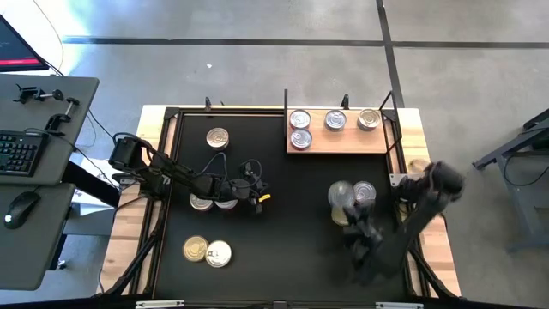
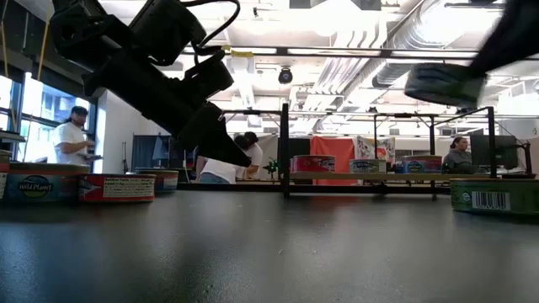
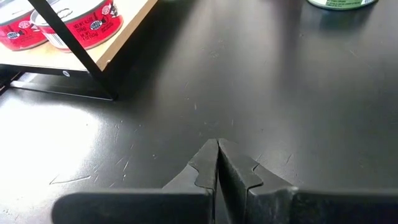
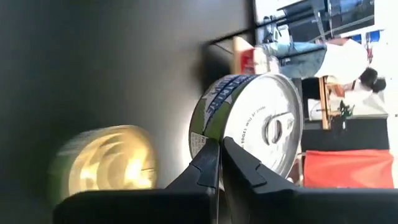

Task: Stack canned seafood by type on shelf
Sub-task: Put the green tuna can aligned with the other green tuna can

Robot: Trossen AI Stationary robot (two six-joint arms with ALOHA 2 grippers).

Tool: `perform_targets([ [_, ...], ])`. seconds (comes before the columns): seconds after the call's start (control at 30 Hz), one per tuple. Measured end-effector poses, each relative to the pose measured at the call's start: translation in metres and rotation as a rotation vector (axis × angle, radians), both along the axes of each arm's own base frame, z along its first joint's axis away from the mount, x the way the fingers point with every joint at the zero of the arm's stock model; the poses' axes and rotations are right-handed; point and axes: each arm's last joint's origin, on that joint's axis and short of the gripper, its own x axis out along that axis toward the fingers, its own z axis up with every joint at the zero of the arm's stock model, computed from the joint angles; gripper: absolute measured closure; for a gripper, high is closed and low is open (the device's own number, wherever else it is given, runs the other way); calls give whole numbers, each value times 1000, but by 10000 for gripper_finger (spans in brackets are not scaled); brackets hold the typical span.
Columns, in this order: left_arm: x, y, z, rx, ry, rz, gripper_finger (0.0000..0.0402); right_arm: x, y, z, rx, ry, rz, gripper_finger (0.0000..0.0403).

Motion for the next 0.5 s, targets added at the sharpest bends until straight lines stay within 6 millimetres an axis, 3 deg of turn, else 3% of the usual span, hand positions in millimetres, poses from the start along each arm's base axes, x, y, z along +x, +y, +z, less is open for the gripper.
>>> perform_targets([
  [0.2,0,0,0,0,0,0,399,-1,-74,17,15,28,-53,403],
  [0.5,0,-1,0,0,-1,-2,399,22,-171,-2,104,66,-80,403],
])
